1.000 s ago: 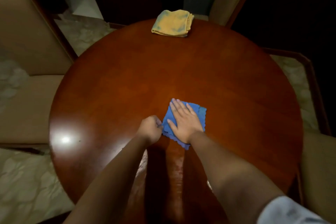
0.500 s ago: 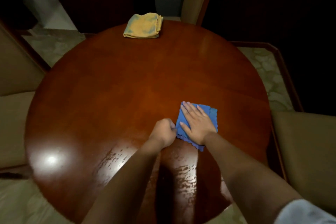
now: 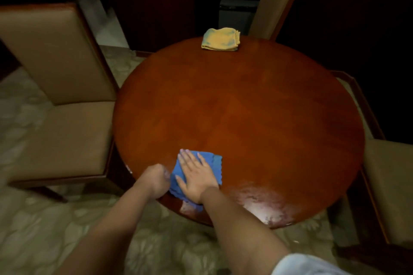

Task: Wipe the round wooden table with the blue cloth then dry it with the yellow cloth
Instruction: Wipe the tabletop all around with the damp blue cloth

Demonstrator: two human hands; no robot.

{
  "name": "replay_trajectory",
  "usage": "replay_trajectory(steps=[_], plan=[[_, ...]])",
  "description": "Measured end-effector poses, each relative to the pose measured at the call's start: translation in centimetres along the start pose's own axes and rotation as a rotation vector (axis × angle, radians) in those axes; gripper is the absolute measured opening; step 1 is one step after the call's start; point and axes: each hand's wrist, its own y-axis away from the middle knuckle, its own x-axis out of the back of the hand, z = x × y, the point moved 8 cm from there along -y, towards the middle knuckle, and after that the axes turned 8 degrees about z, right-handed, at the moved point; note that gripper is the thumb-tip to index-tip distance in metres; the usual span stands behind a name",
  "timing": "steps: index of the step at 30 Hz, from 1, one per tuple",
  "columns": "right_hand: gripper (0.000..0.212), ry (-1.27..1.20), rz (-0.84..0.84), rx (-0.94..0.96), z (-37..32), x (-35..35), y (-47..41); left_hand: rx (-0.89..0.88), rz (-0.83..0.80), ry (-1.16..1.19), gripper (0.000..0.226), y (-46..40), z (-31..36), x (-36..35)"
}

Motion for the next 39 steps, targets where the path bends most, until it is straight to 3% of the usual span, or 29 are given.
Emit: replay_trajectory(steps=[5, 13, 20, 23, 29, 35, 39], plan=[[0.1, 0.02, 0.009, -0.036, -0.1, 0.0, 1.7, -0.048, -0.036, 0.035, 0.018, 1.1, 0.7, -0.8], [0.077, 0.1, 0.083, -0.341, 4.0, 0.8, 4.7, -0.183, -0.22, 0.007, 0.023, -1.0, 6.2, -2.4], [0.087, 0.002, 0.197, -0.489, 3.3, 1.5, -5.1, -0.104, -0.019, 0.007, 0.026, -7.7, 2.8, 3.3], [0.079, -0.038, 0.196, -0.429, 1.7, 1.0, -10.9, -0.063, 0.061, 0.008, 0.025, -10.9, 0.4, 6.3], [0.068, 0.015, 0.067, -0.046, -4.1, -0.3, -19.2, 0.139, 0.098, -0.027, 0.025, -13.3, -7.4, 10.1], [0.068, 0.11, -0.017, 0.15, -6.3, -1.6, -17.5, 0.152, 0.053, -0.004, 0.024, -11.5, -8.6, 8.8], [0.066, 0.11, 0.0, 0.072, -3.9, -0.8, -13.2, 0.066, 0.014, 0.015, 0.02, -9.5, -5.6, 7.2]])
